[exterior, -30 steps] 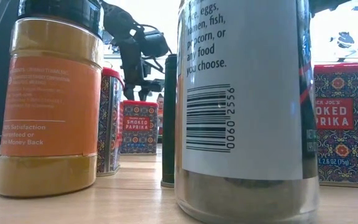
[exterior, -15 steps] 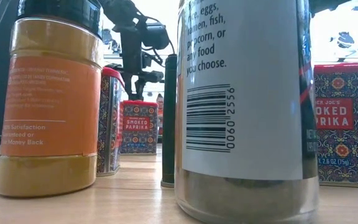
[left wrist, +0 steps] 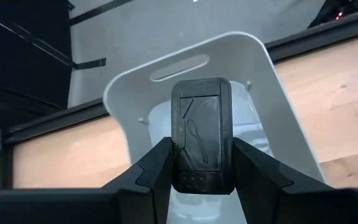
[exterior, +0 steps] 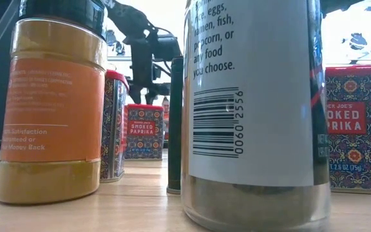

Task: Sort spices by type
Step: Put the black spice can into the gray bin

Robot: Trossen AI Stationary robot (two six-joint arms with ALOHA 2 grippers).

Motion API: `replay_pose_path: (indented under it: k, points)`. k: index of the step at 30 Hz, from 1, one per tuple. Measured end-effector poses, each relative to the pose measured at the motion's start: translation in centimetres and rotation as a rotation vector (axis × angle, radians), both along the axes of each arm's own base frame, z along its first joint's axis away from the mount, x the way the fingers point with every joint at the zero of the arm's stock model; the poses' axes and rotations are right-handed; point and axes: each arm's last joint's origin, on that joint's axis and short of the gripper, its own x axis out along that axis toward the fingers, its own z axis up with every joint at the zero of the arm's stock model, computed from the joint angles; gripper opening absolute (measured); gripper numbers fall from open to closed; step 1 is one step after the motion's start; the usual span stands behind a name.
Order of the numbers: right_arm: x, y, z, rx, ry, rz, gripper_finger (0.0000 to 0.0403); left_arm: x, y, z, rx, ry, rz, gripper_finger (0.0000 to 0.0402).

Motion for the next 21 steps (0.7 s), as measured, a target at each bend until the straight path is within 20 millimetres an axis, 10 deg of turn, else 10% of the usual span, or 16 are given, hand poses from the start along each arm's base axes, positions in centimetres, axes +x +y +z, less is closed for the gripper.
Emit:
replay_pose_path:
  k: [21]
  points:
    - [0.0,0.01,-0.03,-0.003,0.004,0.001,0.0018,0.83,0.05,-0.24,0.022,-0.066,0.01,0.0141]
